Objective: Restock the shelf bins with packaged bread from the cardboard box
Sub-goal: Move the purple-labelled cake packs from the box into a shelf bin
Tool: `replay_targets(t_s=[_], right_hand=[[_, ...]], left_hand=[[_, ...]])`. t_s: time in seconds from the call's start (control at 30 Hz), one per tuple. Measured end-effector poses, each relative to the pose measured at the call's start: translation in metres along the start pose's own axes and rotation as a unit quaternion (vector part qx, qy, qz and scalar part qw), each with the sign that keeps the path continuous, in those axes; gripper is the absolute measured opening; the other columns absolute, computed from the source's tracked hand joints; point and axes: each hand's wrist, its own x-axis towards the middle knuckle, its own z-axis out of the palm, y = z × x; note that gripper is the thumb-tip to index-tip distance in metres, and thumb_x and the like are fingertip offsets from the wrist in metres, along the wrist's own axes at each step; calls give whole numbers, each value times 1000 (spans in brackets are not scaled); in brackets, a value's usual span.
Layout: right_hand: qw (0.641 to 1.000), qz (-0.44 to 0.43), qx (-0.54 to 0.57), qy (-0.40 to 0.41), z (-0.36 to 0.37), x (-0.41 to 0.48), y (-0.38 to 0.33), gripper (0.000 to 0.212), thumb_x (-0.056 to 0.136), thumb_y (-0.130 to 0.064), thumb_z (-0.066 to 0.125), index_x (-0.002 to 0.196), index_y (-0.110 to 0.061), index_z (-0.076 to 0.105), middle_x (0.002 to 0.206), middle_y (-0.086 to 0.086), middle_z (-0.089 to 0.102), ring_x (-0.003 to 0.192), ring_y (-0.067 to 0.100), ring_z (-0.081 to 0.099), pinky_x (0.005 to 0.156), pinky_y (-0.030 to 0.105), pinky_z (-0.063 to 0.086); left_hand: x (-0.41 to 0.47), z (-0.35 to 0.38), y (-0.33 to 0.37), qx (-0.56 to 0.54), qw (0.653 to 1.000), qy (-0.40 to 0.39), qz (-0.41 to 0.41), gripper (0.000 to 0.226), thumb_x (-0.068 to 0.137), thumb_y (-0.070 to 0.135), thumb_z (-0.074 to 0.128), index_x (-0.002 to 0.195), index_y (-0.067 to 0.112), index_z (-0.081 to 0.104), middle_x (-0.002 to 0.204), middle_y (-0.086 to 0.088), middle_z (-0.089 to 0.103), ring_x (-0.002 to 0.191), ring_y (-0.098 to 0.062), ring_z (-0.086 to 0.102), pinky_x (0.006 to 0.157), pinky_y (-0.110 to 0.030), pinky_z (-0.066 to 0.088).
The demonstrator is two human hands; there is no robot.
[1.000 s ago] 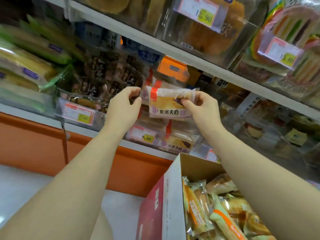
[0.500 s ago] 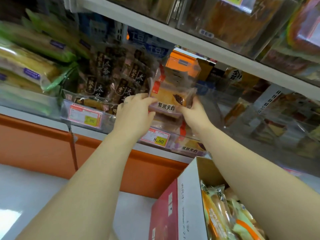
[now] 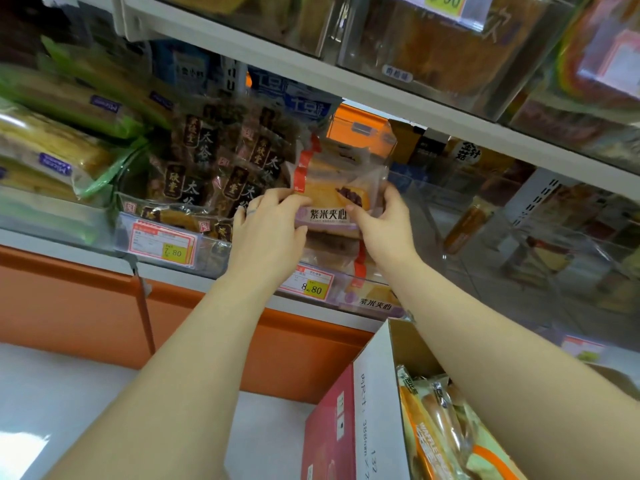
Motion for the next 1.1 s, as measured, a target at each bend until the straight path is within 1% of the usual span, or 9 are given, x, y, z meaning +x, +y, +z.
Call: replay_targets(t_s=[0.17,0.33,0.5,0.6,0.73,0.87,0.93,1.0,1.1], right_hand=[[997,-18,14,71,-43,-17,-5,44,89,-12,64,129,-19,48,116,-10,59,106,6,57,97,31,48],[988,3,5,151,-76,-14,9,43,91,-10,61,131,-20,47,117,-8,55,105,8,55,100,35,47],[982,19,6,188,-69,17,20,41,91,-6,58,131,-14,48,124,1,55,117,16,53,98,28,43],[986,28,-26,162,-56,47,23,44,94,-8,54,135,-17,44,133,0,51,118,13,50,92,22,40],[978,42,-176,102,-41,83,37,55,95,-9,50,145,-14,26,141,10,44,128,28,45,99,34,40],[945,29,-301,125,-34,90,44,90,87,-16,66,152,-17,4,158,10,15,144,31,17,115,41,24],[919,-6,-359,164,-40,78,39,87,86,-25,68,152,-22,12,158,9,14,142,31,17,113,41,23],[895,-85,-403,170,-44,63,37,68,87,-28,65,146,-26,31,152,7,25,135,31,26,107,40,32],[889,-82,-450,-1,-37,47,42,55,89,-17,60,140,-29,41,147,5,30,124,29,44,91,38,48]], left_hand=[[-3,-1,11,-43,998,29,32,35,93,21,58,127,26,55,136,2,46,119,-24,49,109,-50,31],[1,21,37,-5,995,-59,76,39,93,27,56,132,31,50,137,6,46,130,-20,40,115,-50,21],[19,39,48,49,992,-99,62,44,93,30,53,136,29,45,139,-2,45,130,-26,40,112,-49,24],[29,41,44,62,993,-89,40,43,93,30,53,136,29,46,135,-6,46,128,-30,41,110,-47,25],[35,43,35,82,994,-68,33,44,93,31,53,136,30,46,134,-7,48,128,-30,40,110,-45,26],[34,44,29,99,991,-71,45,43,93,30,54,135,28,47,133,-7,50,127,-29,41,112,-44,26],[33,44,27,89,992,-69,51,43,93,30,55,135,29,48,132,-6,50,126,-28,41,111,-44,28],[33,43,24,79,993,-69,54,42,92,29,55,134,29,48,132,-5,50,125,-28,42,110,-44,30],[32,43,24,73,993,-74,51,43,92,29,56,134,28,48,132,-5,50,125,-28,42,108,-44,32]])
